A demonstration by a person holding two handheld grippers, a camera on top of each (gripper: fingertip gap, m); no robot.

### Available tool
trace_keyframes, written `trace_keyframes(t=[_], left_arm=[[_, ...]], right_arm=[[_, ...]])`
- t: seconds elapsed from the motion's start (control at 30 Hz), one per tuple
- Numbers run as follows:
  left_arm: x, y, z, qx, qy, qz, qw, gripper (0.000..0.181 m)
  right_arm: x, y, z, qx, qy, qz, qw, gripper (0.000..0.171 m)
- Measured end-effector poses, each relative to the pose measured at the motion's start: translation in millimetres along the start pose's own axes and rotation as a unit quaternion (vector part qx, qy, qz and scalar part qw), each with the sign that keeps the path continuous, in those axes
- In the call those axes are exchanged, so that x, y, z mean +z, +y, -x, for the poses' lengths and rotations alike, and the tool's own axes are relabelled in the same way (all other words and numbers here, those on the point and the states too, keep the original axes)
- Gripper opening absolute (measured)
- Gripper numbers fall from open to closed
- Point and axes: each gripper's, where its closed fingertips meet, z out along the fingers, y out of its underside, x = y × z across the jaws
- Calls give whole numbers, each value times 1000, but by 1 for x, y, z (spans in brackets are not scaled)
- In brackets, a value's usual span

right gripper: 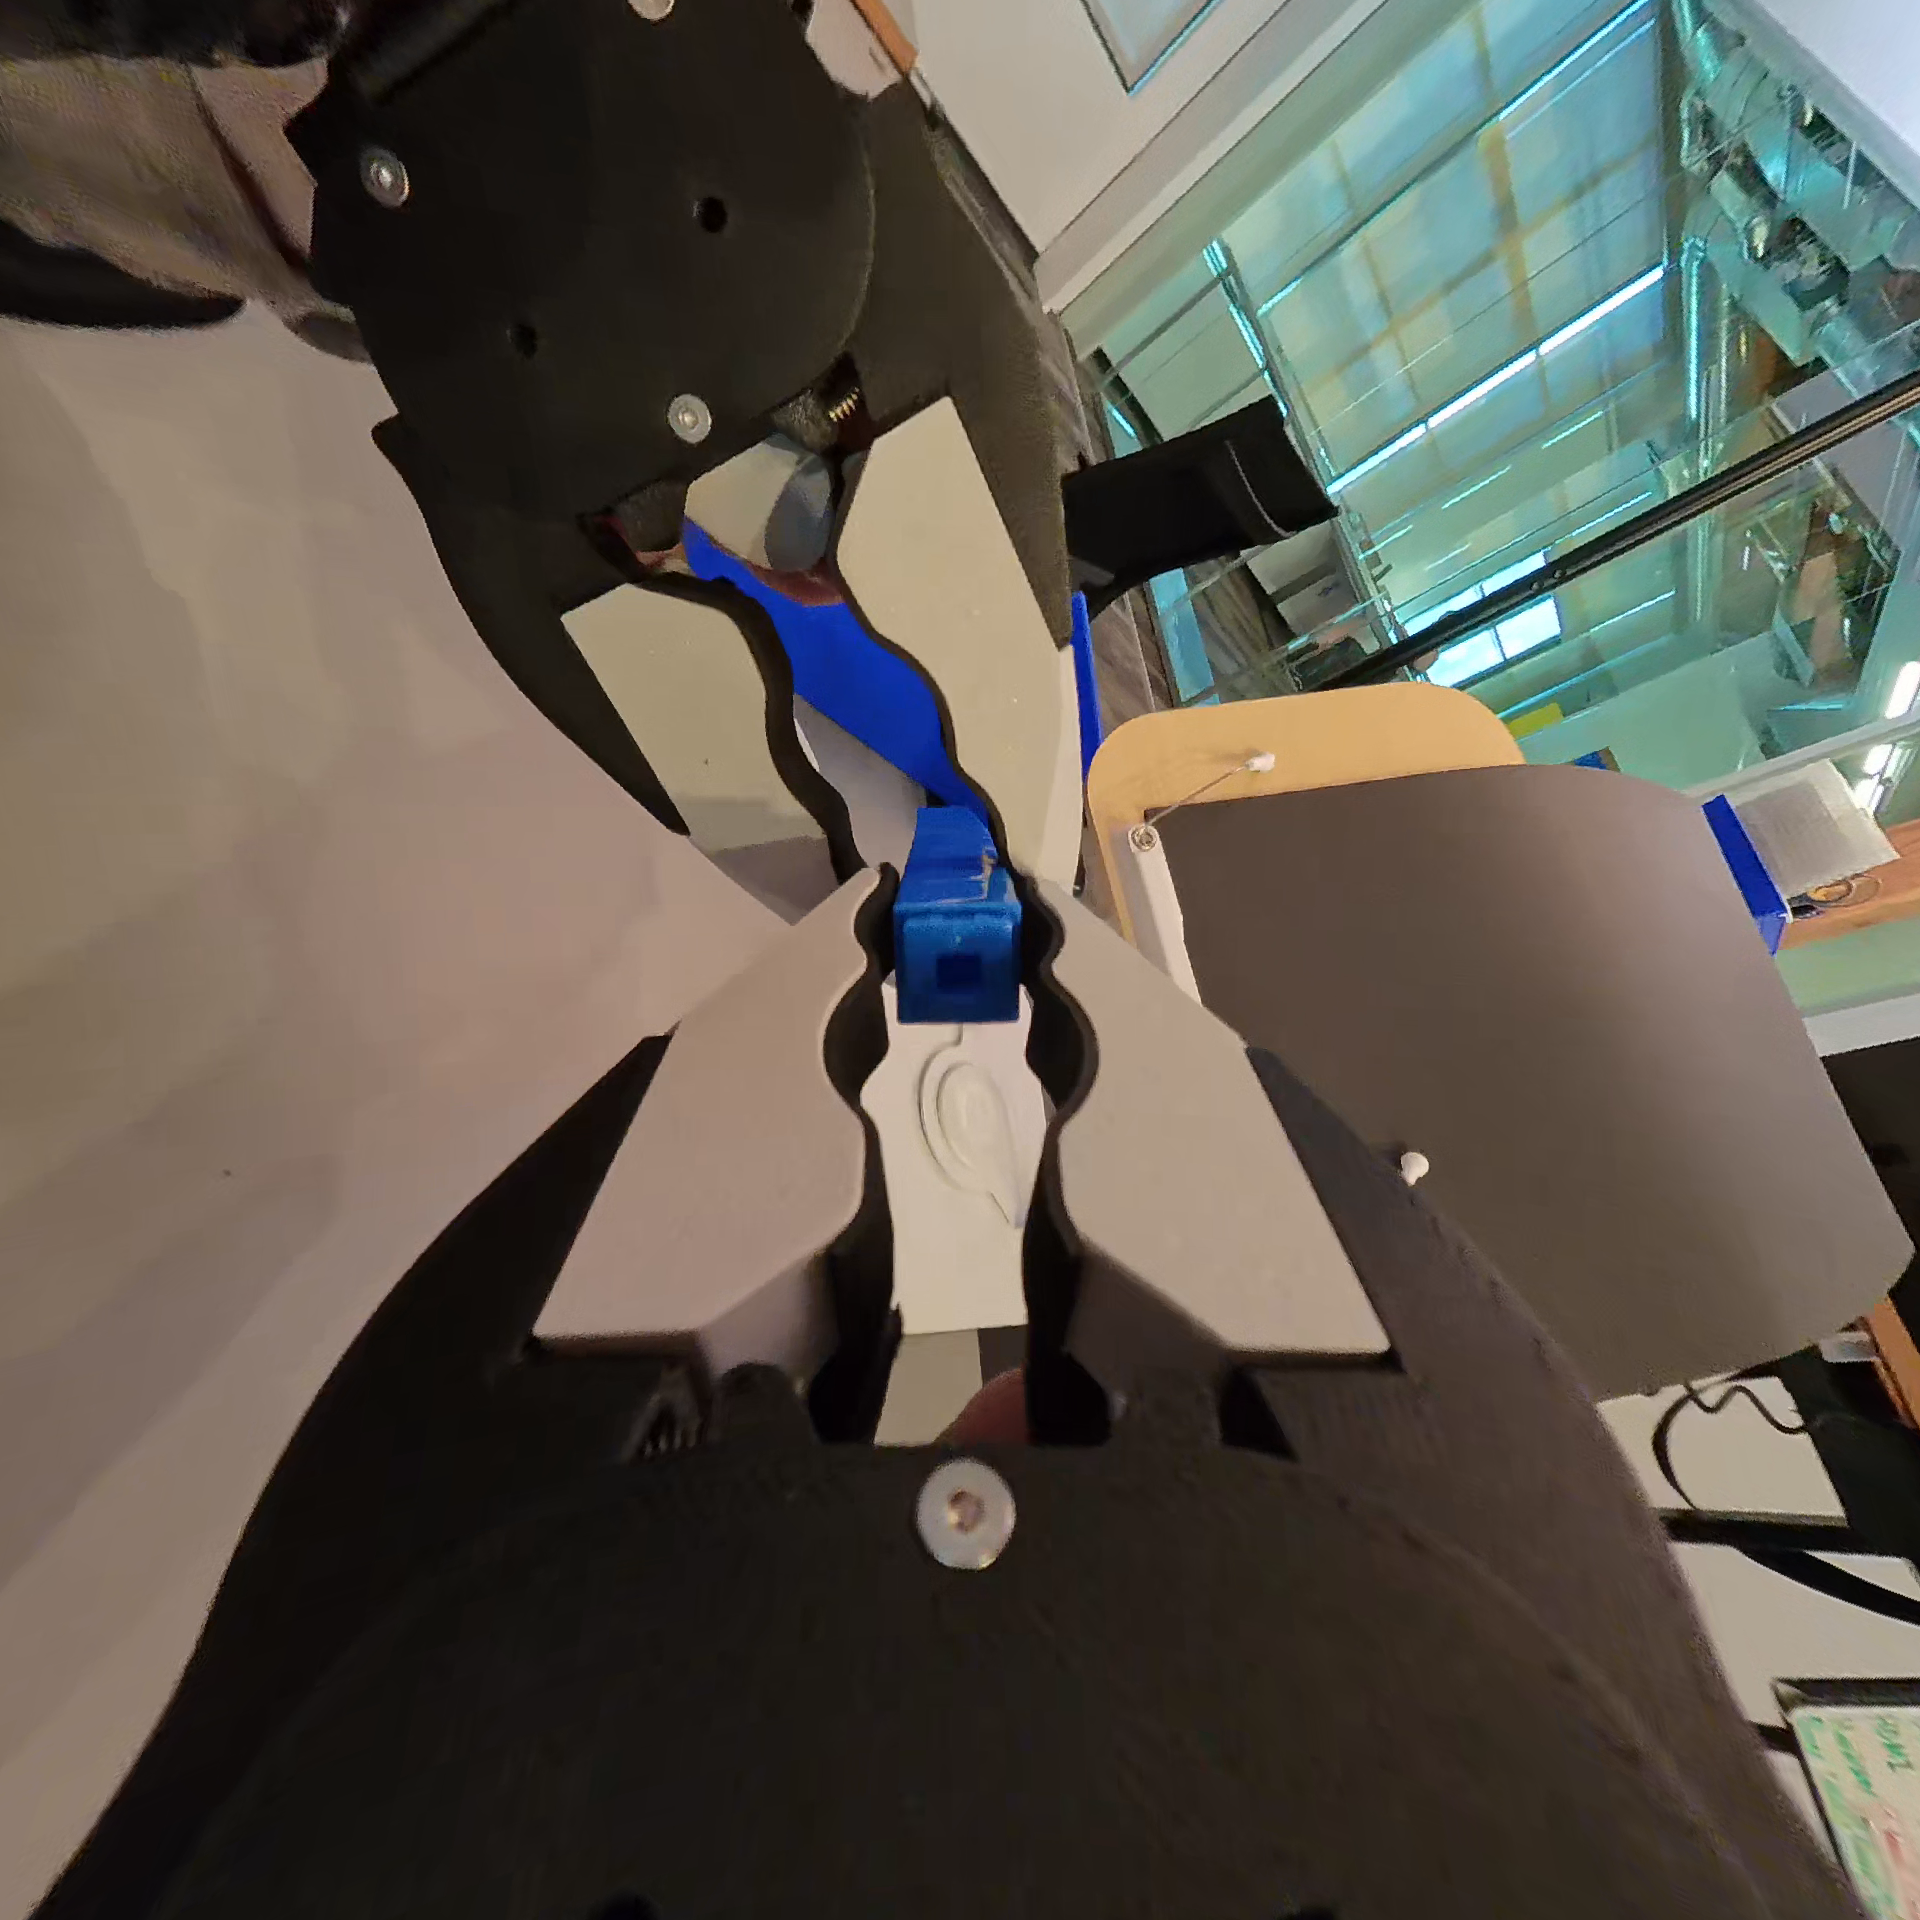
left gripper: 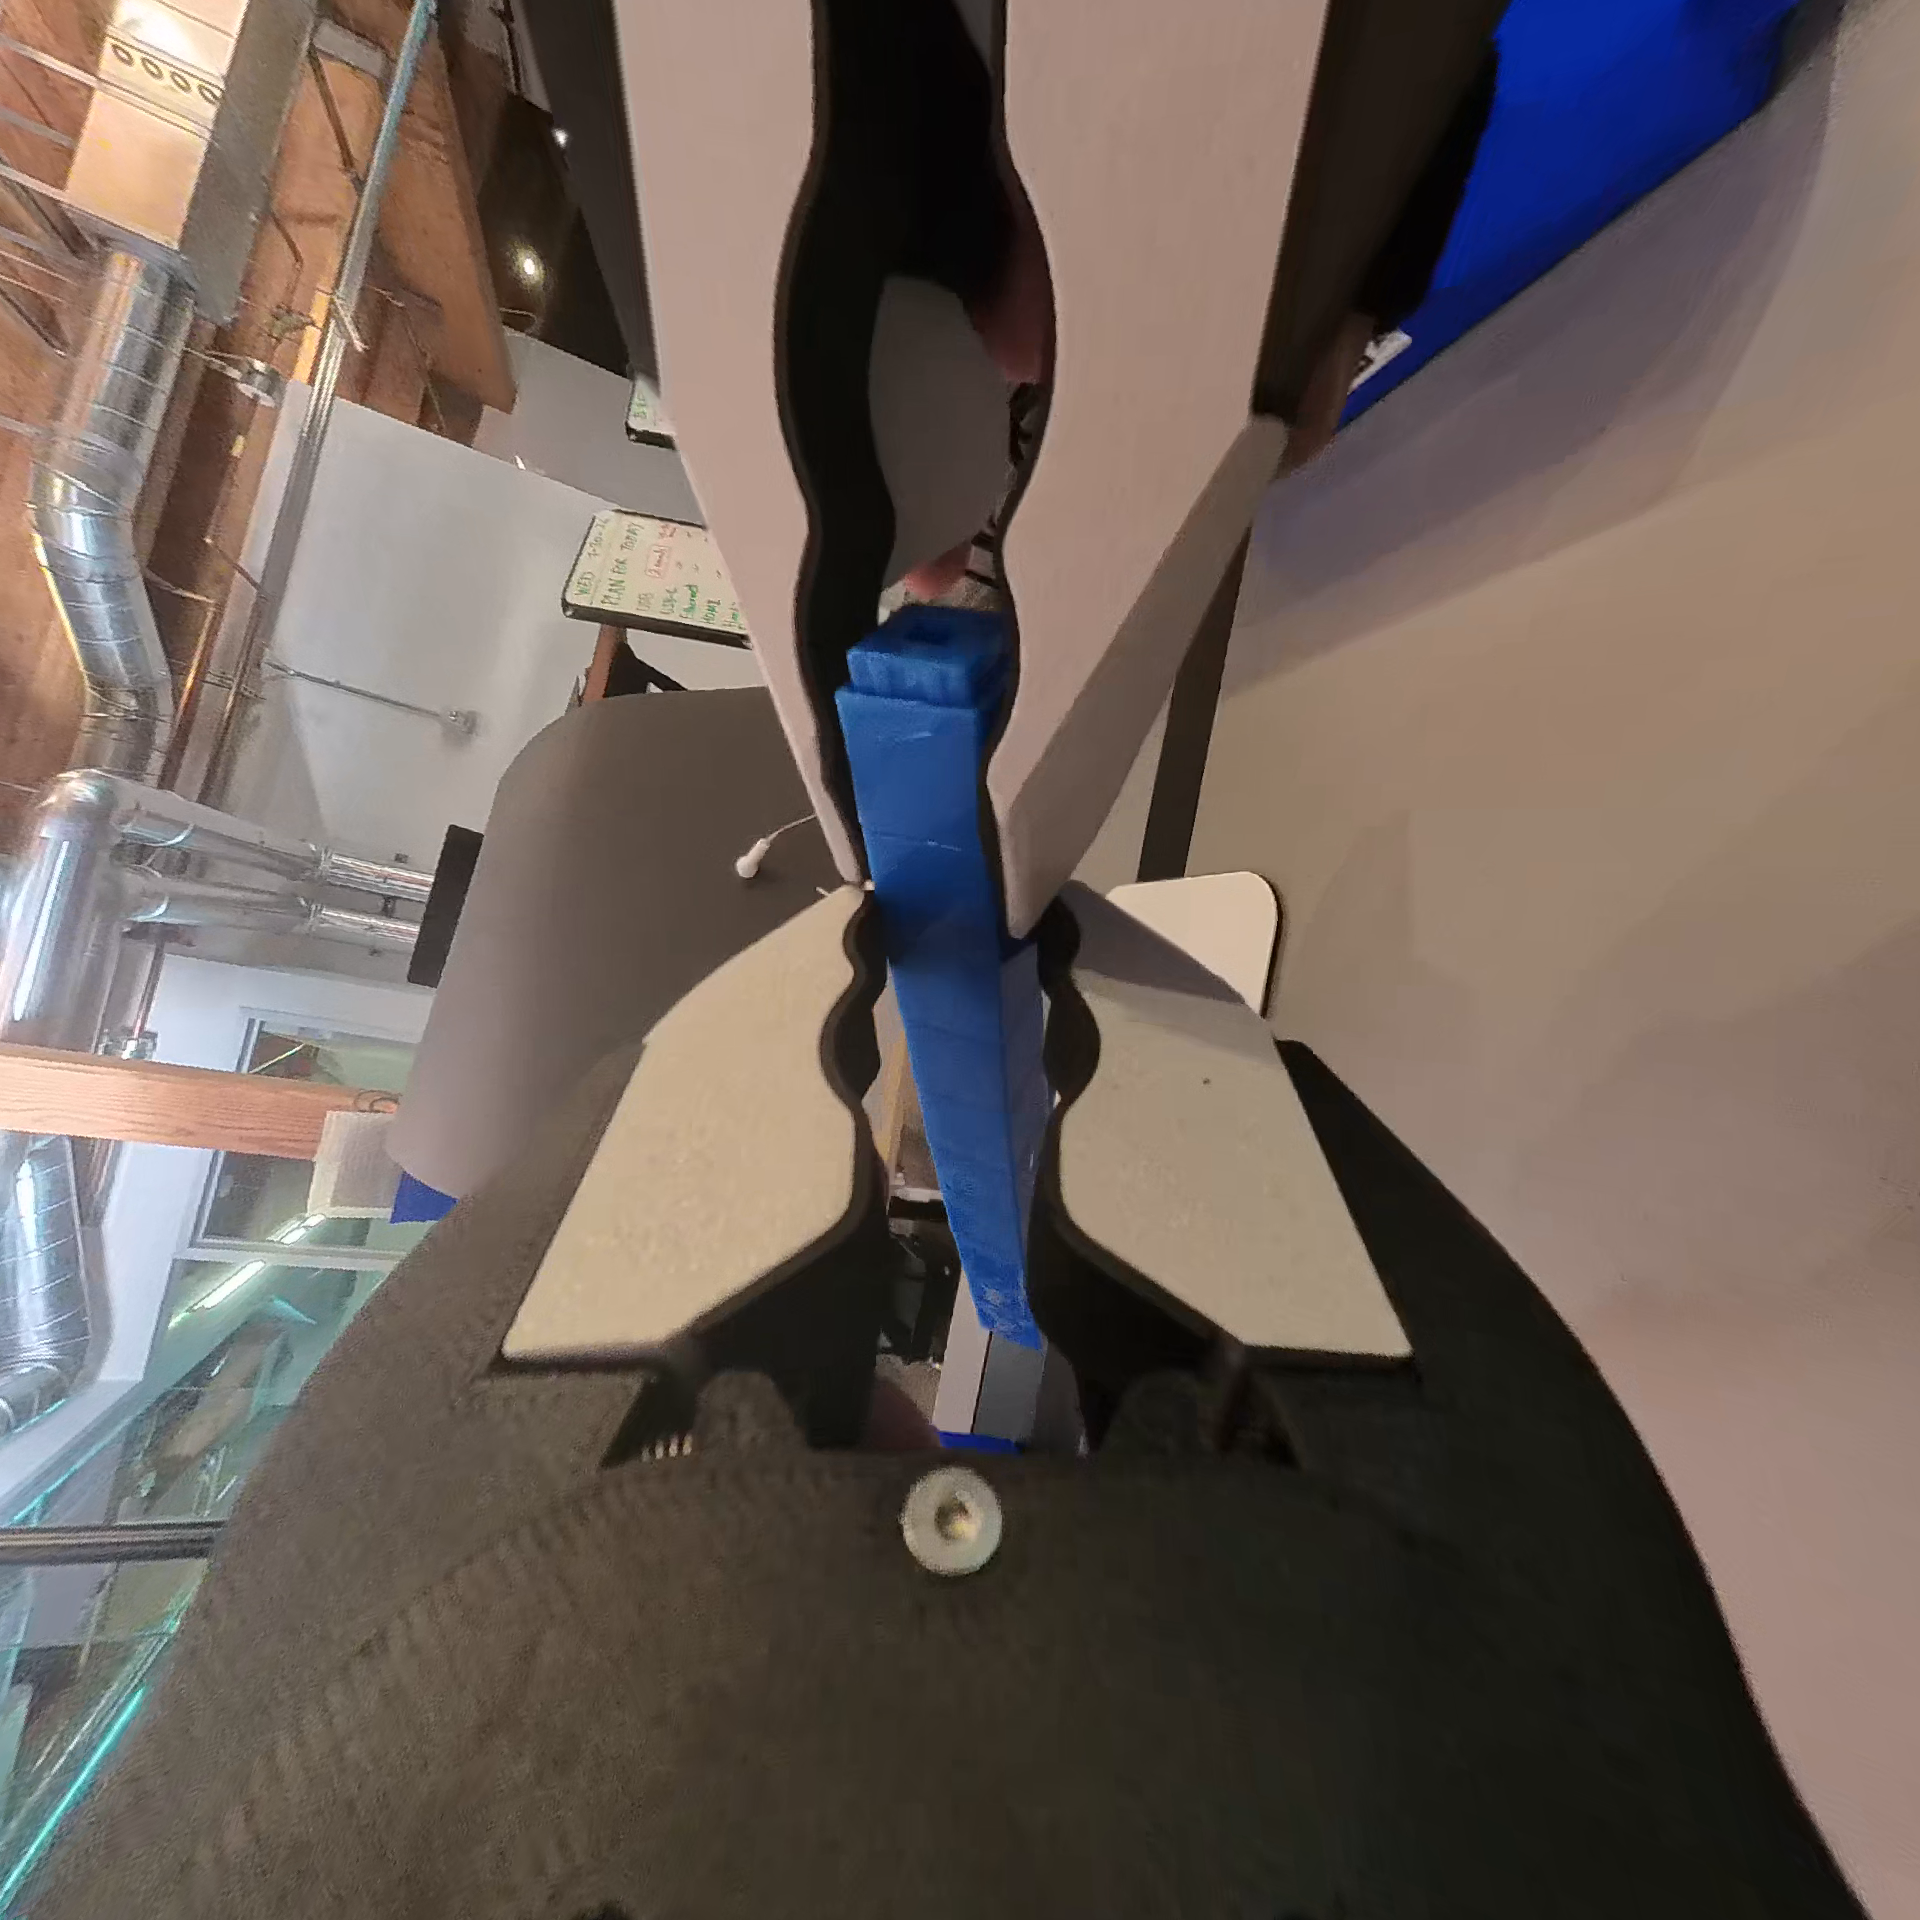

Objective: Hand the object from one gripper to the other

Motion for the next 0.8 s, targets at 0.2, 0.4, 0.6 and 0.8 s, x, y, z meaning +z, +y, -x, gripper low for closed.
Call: trace_keyframes(t=[0.2, 0.4, 0.6, 0.8], left_arm=[[-13, 11, 35, -55, -39, -13, 998, 44], [-31, 36, 78, -221, -42, -70, 972, 53], [-24, 58, 60, -282, 55, -116, 951, 62], [-14, 48, 35, -297, 109, -173, 933, 56]], right_arm=[[-18, -8, -26, 77, 20, -84, 993, 19], [-40, -7, -52, 142, 39, -159, 976, 19], [-50, -12, -55, 159, 26, -193, 968, 19], [-54, -18, -51, 161, 7, -213, 964, 18]])
